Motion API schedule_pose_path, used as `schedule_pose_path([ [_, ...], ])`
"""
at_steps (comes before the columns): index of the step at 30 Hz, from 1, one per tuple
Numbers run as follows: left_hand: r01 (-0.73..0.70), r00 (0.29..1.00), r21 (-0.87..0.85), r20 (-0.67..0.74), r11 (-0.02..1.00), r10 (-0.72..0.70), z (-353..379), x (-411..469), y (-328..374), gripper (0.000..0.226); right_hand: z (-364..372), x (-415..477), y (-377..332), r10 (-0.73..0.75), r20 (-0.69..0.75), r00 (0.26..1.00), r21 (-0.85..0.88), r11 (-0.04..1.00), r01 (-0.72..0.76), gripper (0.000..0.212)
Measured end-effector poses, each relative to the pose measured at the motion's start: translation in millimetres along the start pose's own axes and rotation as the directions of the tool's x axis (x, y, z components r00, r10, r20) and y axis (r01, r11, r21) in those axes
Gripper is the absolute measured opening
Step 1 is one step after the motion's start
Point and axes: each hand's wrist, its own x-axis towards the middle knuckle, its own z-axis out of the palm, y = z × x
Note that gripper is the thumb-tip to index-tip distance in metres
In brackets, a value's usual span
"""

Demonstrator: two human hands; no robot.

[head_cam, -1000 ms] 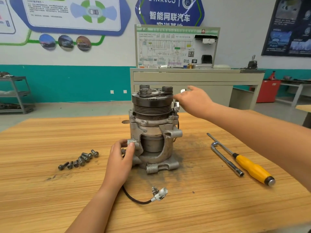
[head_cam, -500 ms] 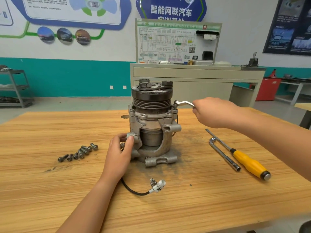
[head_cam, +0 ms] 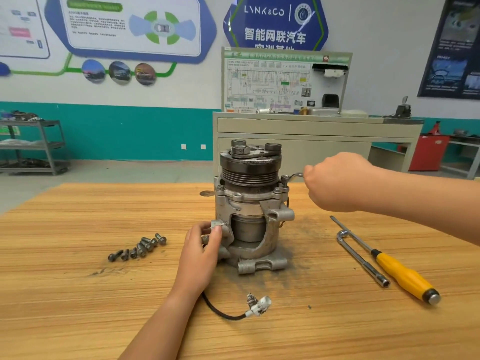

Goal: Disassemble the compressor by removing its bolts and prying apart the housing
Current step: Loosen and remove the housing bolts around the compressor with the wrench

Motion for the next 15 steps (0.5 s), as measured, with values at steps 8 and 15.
schedule_pose_path([
  [8, 0.009, 1.0, 0.0, 0.02, 1.0, -0.009, -0.6, -2.3, 0.6, 0.038, 24.8, 15.6, 11.3, 0.02, -0.014, 1.0, -0.066, 0.998, -0.021, 0.025],
  [15, 0.014, 0.999, 0.025, 0.031, 1.0, -0.015, -0.8, -1.2, 2.3, 0.033, 53.1, 56.4, 9.3, 0.066, -0.274, 0.959, 0.098, 0.994, -0.04, 0.024],
])
